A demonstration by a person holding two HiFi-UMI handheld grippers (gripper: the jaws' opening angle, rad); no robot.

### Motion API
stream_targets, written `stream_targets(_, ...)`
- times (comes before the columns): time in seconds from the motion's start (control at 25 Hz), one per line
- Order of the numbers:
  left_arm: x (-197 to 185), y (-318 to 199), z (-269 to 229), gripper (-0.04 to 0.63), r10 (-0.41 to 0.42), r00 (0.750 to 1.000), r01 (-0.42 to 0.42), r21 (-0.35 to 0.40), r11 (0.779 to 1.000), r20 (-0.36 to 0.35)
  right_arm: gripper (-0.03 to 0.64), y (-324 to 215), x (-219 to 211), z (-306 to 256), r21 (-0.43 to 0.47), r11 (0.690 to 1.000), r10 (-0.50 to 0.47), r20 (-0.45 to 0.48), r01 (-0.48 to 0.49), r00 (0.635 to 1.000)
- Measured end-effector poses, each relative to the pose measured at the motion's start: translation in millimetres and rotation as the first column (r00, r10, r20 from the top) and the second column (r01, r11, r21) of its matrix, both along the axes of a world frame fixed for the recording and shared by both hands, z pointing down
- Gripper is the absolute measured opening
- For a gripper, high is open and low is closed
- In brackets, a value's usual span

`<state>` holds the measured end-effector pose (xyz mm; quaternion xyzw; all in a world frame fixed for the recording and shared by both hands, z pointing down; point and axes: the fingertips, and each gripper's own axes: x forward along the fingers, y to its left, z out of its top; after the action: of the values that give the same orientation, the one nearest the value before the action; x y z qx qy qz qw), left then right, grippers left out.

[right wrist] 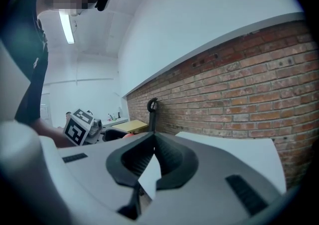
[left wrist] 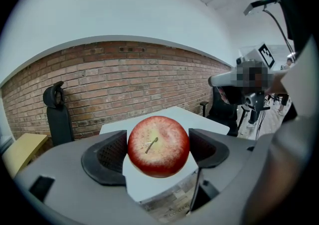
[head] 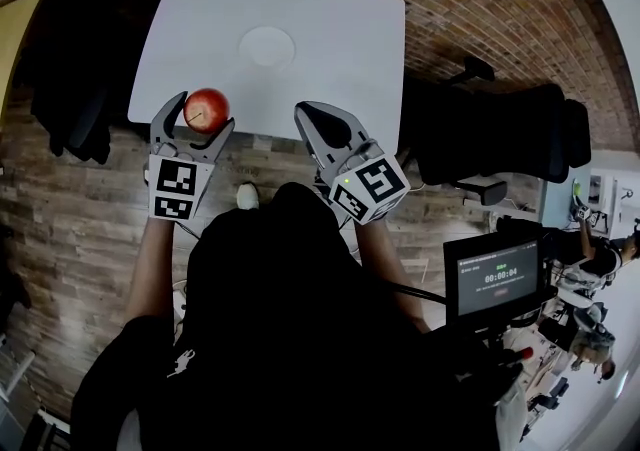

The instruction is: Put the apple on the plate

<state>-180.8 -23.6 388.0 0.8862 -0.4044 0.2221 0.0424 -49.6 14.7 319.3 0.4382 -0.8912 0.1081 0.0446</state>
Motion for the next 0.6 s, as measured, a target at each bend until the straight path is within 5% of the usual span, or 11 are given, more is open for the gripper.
stream_targets(0.6, -16.6, -5.2, 9.7, 0.391, -0.014, 1.0, 0.013, -0.018, 1.0, -0.013, 0.005, -8.2, -11.7, 5.9, -0.022, 1.0, -0.002, -0.017, 0.002, 1.0)
